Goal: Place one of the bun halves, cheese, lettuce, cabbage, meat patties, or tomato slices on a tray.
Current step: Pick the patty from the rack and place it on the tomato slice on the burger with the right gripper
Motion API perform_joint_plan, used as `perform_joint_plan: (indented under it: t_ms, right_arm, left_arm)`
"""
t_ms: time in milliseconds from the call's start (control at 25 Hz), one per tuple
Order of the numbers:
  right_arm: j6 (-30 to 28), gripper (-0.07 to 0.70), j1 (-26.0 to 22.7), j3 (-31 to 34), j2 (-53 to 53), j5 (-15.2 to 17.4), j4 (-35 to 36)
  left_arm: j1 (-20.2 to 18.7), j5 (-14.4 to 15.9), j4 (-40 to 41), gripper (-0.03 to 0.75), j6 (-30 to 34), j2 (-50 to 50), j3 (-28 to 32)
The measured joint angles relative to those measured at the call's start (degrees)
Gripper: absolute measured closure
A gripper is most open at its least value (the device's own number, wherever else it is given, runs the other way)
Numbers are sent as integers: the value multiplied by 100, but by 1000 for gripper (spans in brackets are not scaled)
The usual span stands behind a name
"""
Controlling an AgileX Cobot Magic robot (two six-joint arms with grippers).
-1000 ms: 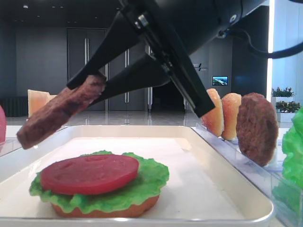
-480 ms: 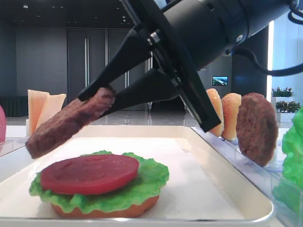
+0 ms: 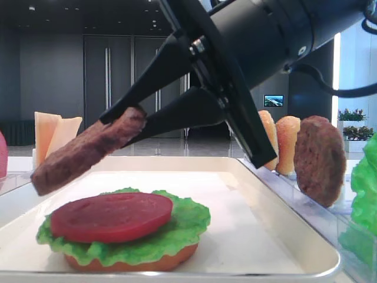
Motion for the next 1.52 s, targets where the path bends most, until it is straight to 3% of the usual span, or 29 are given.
perform_joint_plan:
  t_ms: [200, 640, 1000, 1240, 1520]
  right_arm:
    - [0, 488, -31, 13, 231, 188, 0]
    - [-6, 468, -31, 12, 271, 32, -27]
    - [51, 282, -37, 12, 266, -113, -221]
    - [617, 206, -184, 12, -49, -329, -1161]
    - [1275, 197, -370, 12, -868, -557, -2098]
  left_arm:
    - [0, 0, 0, 716, 0, 0, 0]
    - [0, 0, 0, 716, 0, 0, 0]
    - [0, 0, 0, 716, 0, 0, 0]
    - [0, 0, 0, 716, 0, 0, 0]
    - [0, 0, 0, 716, 0, 0, 0]
